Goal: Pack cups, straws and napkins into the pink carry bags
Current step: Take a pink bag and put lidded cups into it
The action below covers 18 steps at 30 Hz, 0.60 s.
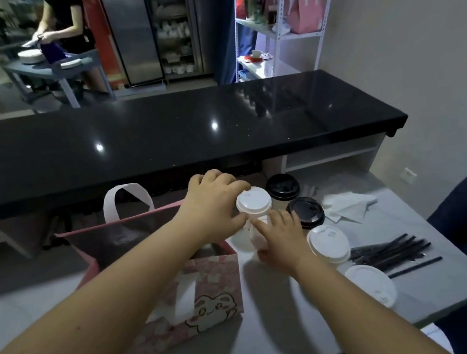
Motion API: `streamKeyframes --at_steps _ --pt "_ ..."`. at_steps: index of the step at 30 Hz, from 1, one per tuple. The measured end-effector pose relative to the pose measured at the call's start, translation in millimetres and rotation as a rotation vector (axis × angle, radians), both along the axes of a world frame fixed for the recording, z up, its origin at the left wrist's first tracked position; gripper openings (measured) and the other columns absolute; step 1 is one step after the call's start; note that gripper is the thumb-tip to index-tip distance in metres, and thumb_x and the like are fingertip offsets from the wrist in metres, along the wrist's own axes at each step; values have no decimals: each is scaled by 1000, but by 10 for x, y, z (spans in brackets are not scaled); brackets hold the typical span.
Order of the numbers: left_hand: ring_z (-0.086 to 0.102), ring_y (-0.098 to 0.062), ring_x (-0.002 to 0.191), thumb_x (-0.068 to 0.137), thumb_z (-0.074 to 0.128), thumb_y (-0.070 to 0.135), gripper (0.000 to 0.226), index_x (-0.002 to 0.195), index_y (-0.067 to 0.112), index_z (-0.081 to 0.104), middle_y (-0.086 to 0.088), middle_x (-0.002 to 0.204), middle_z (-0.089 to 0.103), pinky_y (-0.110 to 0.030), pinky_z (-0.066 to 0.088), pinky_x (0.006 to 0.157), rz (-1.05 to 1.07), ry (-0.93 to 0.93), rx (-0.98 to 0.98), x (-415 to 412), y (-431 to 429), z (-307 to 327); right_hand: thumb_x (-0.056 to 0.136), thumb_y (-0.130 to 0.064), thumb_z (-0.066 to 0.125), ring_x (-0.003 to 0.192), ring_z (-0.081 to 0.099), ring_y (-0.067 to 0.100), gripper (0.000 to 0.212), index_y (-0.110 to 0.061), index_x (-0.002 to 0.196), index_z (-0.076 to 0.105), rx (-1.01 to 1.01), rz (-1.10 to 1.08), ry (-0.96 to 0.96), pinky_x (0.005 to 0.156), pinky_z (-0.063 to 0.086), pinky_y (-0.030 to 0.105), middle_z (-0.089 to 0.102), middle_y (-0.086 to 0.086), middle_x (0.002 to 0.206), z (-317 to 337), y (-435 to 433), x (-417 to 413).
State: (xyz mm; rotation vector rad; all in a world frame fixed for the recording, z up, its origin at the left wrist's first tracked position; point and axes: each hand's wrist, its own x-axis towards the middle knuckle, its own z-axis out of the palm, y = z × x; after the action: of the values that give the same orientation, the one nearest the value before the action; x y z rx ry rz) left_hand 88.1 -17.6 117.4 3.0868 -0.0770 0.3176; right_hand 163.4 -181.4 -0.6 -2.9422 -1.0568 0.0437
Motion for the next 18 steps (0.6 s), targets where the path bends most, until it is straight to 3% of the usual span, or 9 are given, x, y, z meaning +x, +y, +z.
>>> streamKeyframes --at_steps 3,6,11,14,18 --pt "36 -18 128 84 54 54 53 133 37 49 11 130 53 -41 27 104 16 -19 -15 -4 -20 57 76 -32 68 127 32 32 74 -30 144 36 149 68 57 105 29 38 35 11 141 101 -64 -65" --pt "38 -19 127 83 59 50 49 130 36 52 11 128 54 -42 30 103 63 -72 -84 -30 25 177 68 -26 76 121 38 34 75 -27 137 48 372 109 -24 96 39 41 40 12 136 390 -91 -20" --pt "43 -18 122 81 65 46 39 119 36 60 9 116 57 -44 39 99 196 -83 -169 -170 269 399 71 -27 77 130 24 31 78 -30 141 42 382 220 -157 103 31 44 30 11 143 928 214 136" --pt "44 -17 121 80 67 47 43 121 38 59 10 119 57 -44 40 99 276 -87 -182 -371 444 434 74 -21 73 132 22 30 73 -30 140 43 454 260 -155 104 31 44 30 10 146 1109 448 108" --pt "46 -15 118 82 67 45 42 122 39 57 12 122 56 -40 42 98 323 -76 -203 -699 683 466 78 -27 72 132 18 27 69 -31 141 44 498 299 -188 107 30 44 29 9 147 1316 683 -42"
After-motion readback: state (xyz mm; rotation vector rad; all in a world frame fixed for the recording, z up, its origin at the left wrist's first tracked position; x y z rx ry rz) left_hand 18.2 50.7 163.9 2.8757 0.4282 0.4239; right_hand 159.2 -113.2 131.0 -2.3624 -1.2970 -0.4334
